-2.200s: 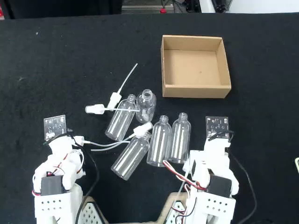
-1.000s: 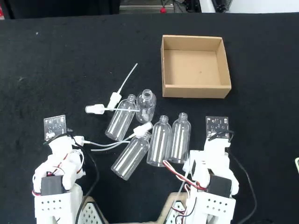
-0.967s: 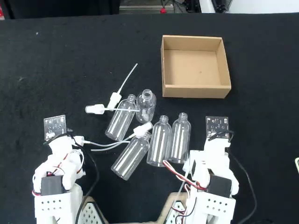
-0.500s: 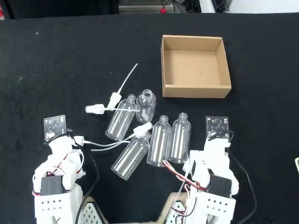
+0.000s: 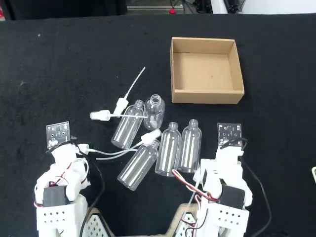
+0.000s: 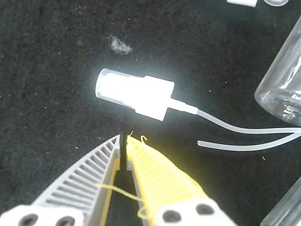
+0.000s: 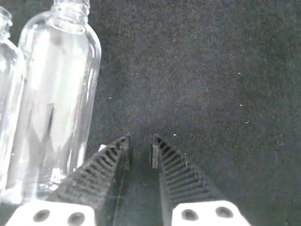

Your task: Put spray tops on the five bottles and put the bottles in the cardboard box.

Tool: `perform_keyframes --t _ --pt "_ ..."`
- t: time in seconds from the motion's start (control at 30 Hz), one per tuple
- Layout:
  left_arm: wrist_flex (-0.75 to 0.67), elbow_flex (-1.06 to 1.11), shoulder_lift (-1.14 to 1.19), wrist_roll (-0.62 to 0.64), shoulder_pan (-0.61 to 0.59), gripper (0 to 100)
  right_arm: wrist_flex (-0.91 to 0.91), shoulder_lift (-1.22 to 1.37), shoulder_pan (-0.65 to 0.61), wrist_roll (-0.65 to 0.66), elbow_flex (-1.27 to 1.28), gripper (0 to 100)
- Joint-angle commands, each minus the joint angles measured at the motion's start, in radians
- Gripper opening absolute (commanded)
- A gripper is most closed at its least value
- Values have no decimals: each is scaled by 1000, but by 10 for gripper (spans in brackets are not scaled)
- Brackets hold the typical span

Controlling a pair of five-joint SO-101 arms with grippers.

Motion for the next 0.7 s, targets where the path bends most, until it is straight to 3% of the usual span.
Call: perform_keyframes --t 0.0,0.23,0.4,0.67 --pt "5 22 -5 -6 -8 30 -66 -94 -5 3 -2 67" --pt "5 22 -5 -6 -8 30 -308 -93 2 31 -7 67" --pt "5 22 -5 -6 -8 30 -437 -93 2 238 -19 67" --pt "5 22 -5 -6 -8 30 -345 -91 -9 259 -297 67"
